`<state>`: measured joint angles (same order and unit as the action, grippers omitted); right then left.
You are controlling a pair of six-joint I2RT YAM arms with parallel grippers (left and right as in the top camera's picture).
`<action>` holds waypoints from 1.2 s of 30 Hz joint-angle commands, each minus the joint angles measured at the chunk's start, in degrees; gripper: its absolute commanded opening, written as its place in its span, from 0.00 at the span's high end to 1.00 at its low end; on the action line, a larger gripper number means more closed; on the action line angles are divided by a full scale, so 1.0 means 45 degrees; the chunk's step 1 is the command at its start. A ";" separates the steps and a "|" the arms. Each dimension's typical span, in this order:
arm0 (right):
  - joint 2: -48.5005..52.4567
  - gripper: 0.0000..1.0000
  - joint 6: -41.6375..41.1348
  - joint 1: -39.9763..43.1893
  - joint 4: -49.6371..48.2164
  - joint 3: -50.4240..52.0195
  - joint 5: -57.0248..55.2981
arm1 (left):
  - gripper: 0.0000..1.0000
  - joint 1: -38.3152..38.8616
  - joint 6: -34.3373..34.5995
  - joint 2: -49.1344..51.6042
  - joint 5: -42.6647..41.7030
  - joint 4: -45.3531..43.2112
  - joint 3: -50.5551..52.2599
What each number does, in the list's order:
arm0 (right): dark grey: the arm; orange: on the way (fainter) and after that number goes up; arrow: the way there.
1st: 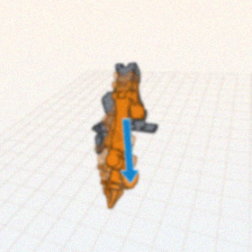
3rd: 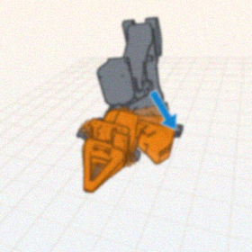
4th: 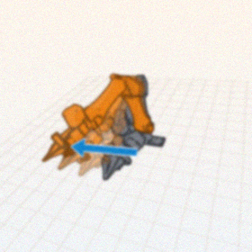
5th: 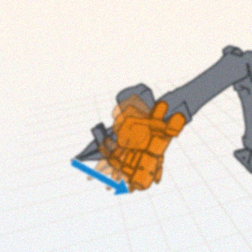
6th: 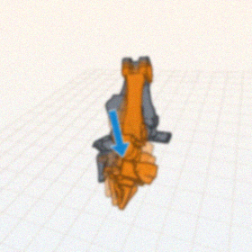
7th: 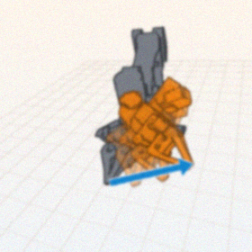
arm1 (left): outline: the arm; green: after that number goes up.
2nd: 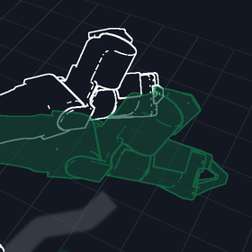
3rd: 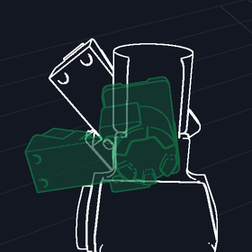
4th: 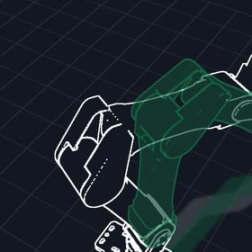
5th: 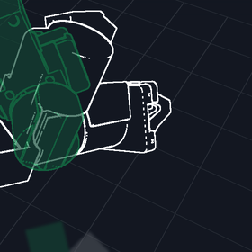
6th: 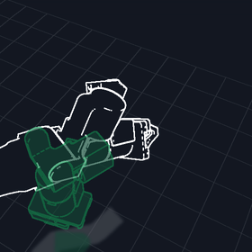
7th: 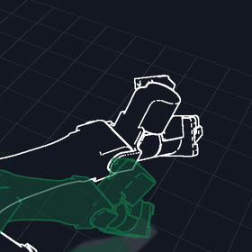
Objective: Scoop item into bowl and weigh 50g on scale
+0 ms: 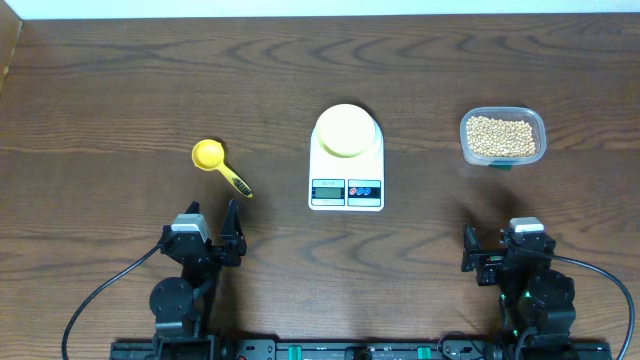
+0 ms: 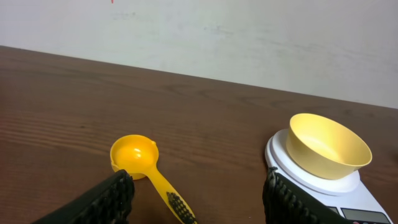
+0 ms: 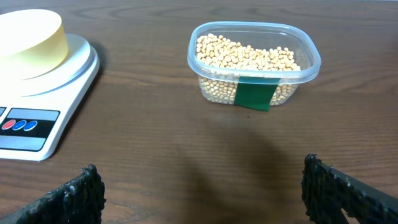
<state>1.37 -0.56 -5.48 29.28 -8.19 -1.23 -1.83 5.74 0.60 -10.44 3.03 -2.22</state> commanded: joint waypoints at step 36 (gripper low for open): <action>0.0160 0.01 -0.0335 0.0053 -0.2195 -0.2123 0.0335 | 0.31 -0.0049 -0.1588 0.5139 -0.1399 0.1166 -0.5926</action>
<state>1.56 -1.06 -5.48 20.47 -11.88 0.49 -1.83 1.63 18.06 -17.43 7.81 -20.58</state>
